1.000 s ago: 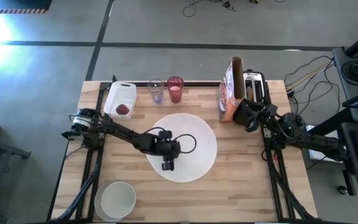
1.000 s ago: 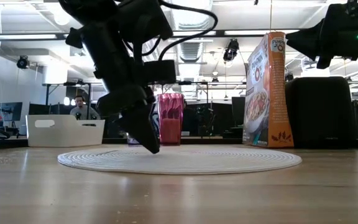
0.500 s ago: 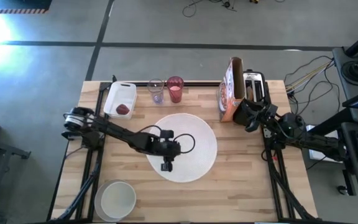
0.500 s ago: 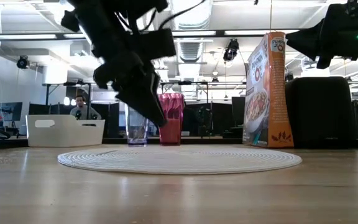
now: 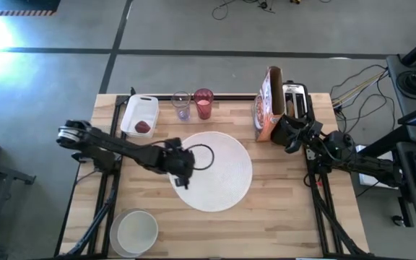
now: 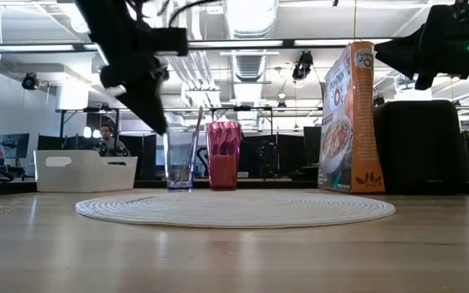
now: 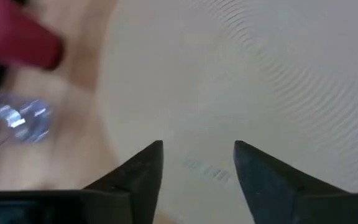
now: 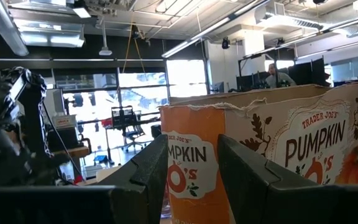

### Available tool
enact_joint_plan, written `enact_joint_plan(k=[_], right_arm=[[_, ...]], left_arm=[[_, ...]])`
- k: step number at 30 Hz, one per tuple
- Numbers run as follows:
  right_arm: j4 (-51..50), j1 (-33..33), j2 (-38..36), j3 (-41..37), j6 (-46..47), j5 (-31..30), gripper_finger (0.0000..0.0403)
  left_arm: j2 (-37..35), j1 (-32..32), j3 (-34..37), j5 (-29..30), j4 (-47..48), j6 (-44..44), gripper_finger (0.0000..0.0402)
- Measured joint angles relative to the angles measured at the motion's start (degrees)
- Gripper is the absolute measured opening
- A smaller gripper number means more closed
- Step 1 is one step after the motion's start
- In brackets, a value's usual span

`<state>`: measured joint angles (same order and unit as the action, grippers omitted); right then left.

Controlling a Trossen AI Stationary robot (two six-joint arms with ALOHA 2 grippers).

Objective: Arrange a breakfast setting
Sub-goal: Move the white bin to the bottom right of the table

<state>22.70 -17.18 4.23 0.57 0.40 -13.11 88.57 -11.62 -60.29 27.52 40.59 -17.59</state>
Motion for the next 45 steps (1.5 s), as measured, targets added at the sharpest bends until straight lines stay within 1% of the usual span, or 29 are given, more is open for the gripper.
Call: enact_joint_plan(k=[4,8,11,14,18,22,24,28,32,37,45], right_arm=[[-0.02,0.00,-0.01,0.00,0.00,0.00,0.0128],[0.00,0.01,-0.02,-0.01,0.00,-0.01,0.0128],[0.00,0.01,-0.02,0.01,0.00,0.01,0.0128],[0.00,0.00,0.00,0.00,0.00,0.01,0.0128],[-0.02,0.01,-0.02,-0.01,0.00,-0.01,0.0128],[-0.01,0.00,-0.01,0.00,0.00,-0.01,0.0128],[0.00,-0.01,0.00,-0.01,0.00,-0.01,0.0128],[-0.02,0.00,0.00,0.00,0.00,-0.01,0.0128],[0.00,-0.01,-0.01,-0.01,0.00,-0.01,0.0128],[-0.02,-0.01,0.00,0.01,0.00,-0.01,0.0128],[0.00,0.00,-0.01,-0.01,0.00,0.00,0.0128]], left_arm=[[-6.23,0.77,0.00,1.06,9.96,-1.35,0.0213],[-12.22,3.37,0.00,1.28,15.84,-2.47,0.0216],[-15.90,7.06,0.00,-0.58,18.95,-3.10,0.0200],[-18.87,11.24,0.00,-2.77,24.11,-3.16,0.0175],[-21.40,16.70,0.00,-3.87,28.80,-0.37,0.0141],[-22.68,23.00,0.65,-10.67,28.96,2.89,0.0117],[-22.87,25.82,1.61,-13.07,28.94,4.55,0.0110],[-22.88,31.14,4.59,-13.59,29.01,5.29,0.0107],[-21.87,35.19,7.80,-13.59,28.00,5.33,0.0107],[-20.59,36.28,10.75,-13.59,25.85,5.41,0.0107],[-19.12,36.28,13.82,-13.50,19.01,7.27,0.0107]])
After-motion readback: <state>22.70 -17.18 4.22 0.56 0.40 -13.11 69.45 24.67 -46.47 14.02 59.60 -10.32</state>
